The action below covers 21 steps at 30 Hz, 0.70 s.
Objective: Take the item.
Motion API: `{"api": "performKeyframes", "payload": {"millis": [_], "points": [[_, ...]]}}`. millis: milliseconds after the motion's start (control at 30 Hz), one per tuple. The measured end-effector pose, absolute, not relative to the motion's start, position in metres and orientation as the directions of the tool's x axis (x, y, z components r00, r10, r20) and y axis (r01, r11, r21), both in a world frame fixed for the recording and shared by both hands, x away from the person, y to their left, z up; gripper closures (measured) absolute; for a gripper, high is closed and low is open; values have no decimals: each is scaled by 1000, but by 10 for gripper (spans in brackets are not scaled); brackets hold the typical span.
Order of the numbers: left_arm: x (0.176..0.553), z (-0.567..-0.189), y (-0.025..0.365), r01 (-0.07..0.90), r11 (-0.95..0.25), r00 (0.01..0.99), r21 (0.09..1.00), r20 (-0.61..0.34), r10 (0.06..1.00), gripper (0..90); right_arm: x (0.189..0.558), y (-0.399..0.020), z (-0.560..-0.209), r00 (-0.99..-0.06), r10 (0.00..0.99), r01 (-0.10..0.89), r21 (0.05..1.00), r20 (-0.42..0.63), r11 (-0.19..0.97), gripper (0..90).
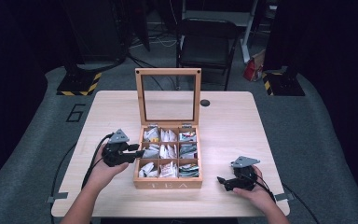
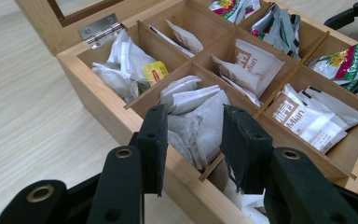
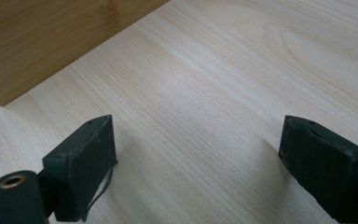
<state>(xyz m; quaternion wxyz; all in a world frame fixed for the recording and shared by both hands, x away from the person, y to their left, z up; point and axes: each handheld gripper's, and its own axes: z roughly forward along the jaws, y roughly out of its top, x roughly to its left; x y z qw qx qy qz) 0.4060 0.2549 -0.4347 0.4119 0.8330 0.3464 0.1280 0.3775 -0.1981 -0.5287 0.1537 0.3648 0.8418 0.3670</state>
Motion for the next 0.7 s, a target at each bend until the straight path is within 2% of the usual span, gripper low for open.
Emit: {"api": "performKeyframes", "payload": {"millis": [700], "points": [[418, -446, 238, 497, -411, 732, 764, -115, 671, 602, 378, -198, -529, -687, 727, 501, 731, 10, 463, 102]]}}
